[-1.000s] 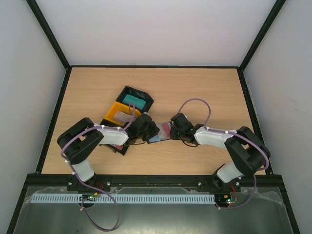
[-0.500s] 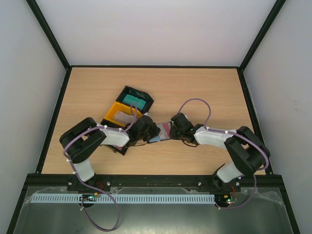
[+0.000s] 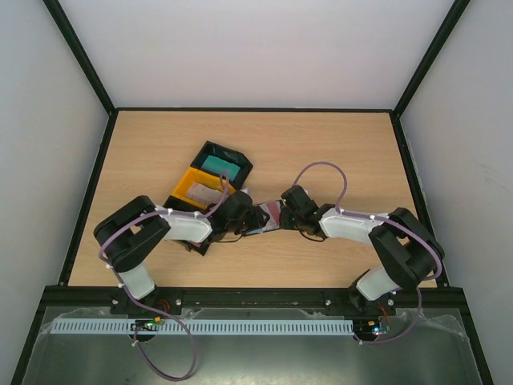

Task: Put the credit cards into the card holder
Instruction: Insert the credit card into the card holder.

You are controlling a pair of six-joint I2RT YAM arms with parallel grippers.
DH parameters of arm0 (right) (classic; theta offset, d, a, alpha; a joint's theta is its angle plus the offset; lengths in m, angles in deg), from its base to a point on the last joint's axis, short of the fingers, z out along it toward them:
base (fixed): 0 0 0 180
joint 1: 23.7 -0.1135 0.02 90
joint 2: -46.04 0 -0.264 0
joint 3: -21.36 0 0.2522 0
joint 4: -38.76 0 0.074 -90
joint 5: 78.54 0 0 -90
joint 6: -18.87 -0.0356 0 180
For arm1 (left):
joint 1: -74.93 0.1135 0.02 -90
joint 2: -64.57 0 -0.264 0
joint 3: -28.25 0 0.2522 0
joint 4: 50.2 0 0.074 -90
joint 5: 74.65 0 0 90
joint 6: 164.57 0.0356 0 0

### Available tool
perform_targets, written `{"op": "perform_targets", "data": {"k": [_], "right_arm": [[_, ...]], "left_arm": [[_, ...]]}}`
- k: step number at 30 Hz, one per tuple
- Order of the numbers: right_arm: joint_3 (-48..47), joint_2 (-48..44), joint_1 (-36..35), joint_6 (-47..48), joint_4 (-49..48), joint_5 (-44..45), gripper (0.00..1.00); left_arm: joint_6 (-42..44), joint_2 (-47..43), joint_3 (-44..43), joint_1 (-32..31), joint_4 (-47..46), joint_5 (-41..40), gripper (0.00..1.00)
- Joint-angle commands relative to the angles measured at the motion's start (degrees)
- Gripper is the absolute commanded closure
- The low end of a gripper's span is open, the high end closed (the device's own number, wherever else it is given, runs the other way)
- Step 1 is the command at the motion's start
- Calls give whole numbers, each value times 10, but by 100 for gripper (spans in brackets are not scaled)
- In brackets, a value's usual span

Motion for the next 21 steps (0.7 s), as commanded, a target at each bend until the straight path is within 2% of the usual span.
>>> {"op": "perform_targets", "data": {"k": [1, 8, 12, 15, 18, 21], "right_arm": [[14, 13, 2, 0, 14, -9, 80], [15, 10, 2, -1, 14, -6, 80], [15, 9, 2, -3, 11, -8, 80], [14, 9, 2, -1, 13, -8, 80], [12, 9, 2, -1, 14, -8, 80], [10, 10, 2, -1, 14, -7, 80]], "left_arm": [[14, -28, 5, -8, 97, 14, 48], [16, -72, -3, -9, 150, -2, 28], [14, -82, -7, -9, 168, -23, 26], [17, -78, -14, -9, 174, -29, 33], [23, -66, -27, -8, 179, -36, 47], [28, -48, -39, -6, 183, -41, 57]]}}
